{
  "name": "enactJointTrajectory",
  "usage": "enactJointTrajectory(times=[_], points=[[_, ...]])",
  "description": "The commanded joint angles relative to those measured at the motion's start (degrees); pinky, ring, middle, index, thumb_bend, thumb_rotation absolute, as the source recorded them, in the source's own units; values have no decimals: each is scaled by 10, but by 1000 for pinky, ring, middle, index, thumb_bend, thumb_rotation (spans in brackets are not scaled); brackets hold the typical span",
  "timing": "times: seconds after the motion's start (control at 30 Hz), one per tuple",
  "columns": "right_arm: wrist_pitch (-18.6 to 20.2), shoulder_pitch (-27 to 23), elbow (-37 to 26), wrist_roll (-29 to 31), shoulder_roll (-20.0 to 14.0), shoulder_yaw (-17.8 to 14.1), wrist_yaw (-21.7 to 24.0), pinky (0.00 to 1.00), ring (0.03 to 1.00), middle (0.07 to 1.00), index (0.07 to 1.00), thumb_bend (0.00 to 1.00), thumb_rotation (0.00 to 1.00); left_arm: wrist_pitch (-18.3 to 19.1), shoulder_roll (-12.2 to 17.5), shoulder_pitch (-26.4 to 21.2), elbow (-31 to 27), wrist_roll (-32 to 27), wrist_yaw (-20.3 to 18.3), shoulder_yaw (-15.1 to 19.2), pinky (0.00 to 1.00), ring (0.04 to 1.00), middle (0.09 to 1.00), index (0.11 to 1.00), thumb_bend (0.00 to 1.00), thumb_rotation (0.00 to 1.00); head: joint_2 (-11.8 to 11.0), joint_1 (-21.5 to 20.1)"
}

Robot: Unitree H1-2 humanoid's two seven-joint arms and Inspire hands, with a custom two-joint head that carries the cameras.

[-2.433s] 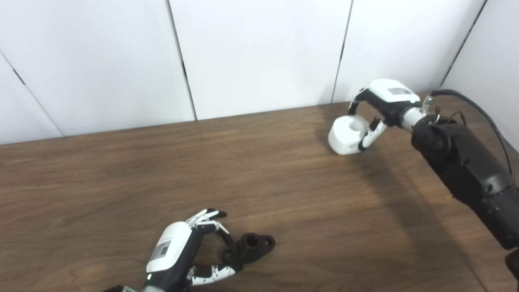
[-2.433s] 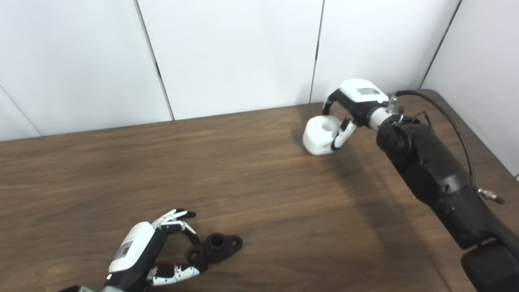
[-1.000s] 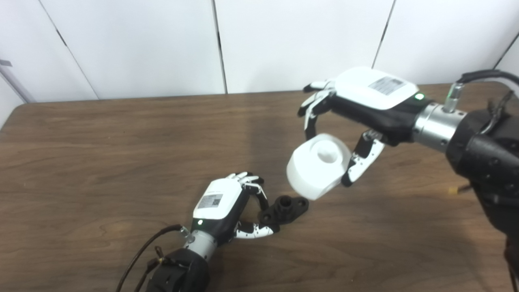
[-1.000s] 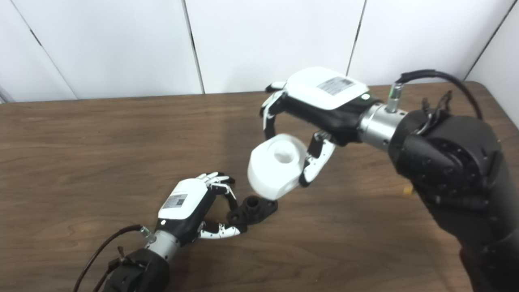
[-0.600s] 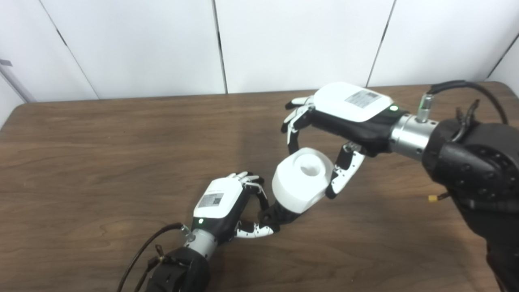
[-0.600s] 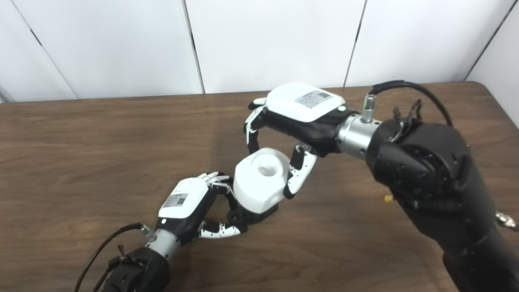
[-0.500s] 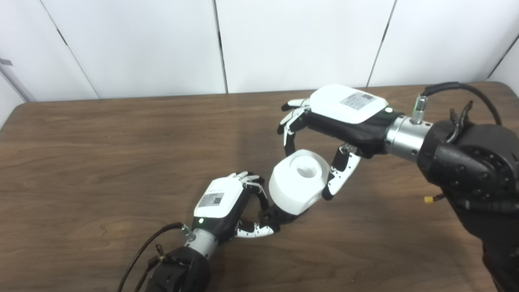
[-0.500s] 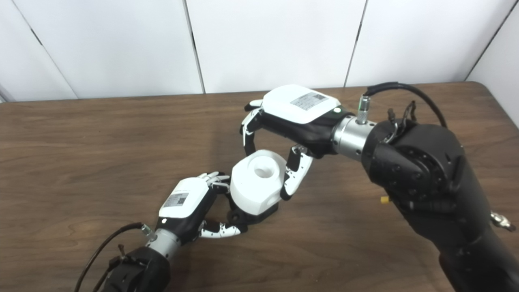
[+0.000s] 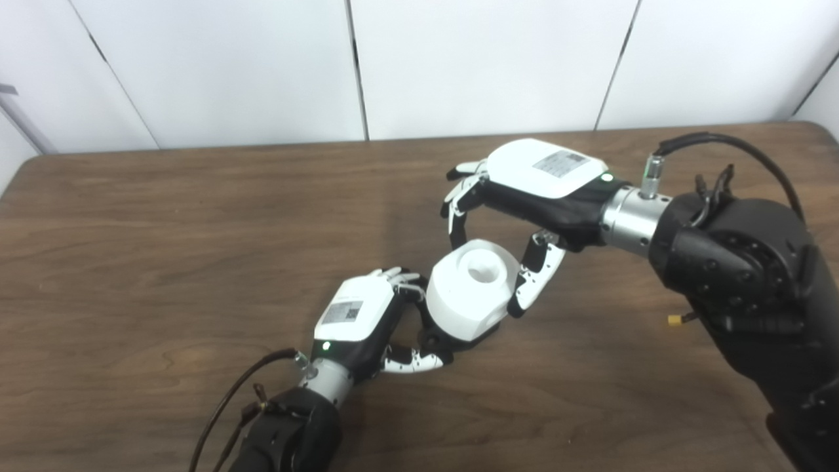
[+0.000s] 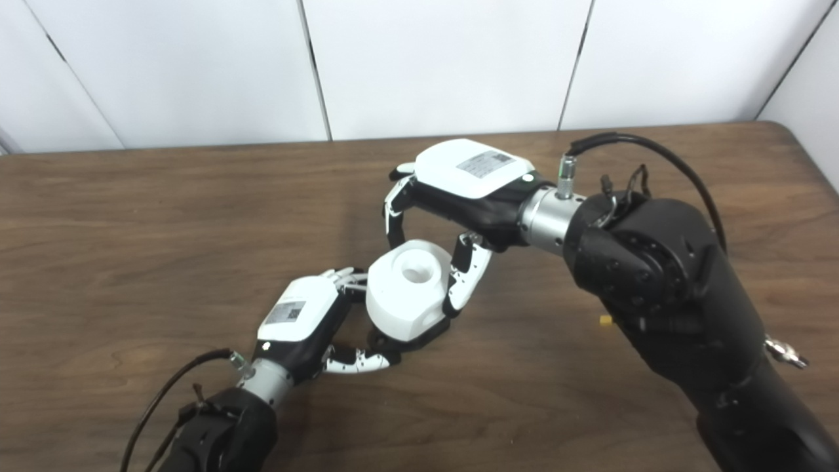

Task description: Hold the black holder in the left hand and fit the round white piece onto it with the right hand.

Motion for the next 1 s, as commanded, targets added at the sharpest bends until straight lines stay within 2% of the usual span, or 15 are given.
enactJointTrajectory(times=[0.0,0.6,0.97], points=[[-19,-16,0,-8,2,-3,-23,904,931,786,483,524,134,35,4,26,19,8,-50,-9,912,914,841,494,501,52,1,0],[-37,4,25,-8,14,0,-28,896,951,807,483,523,129,44,2,31,4,5,-54,-10,912,914,841,494,501,50,6,0],[-47,4,38,-29,21,3,-46,902,940,797,483,523,131,41,2,32,3,9,-56,-12,907,913,840,494,502,50,5,2]])
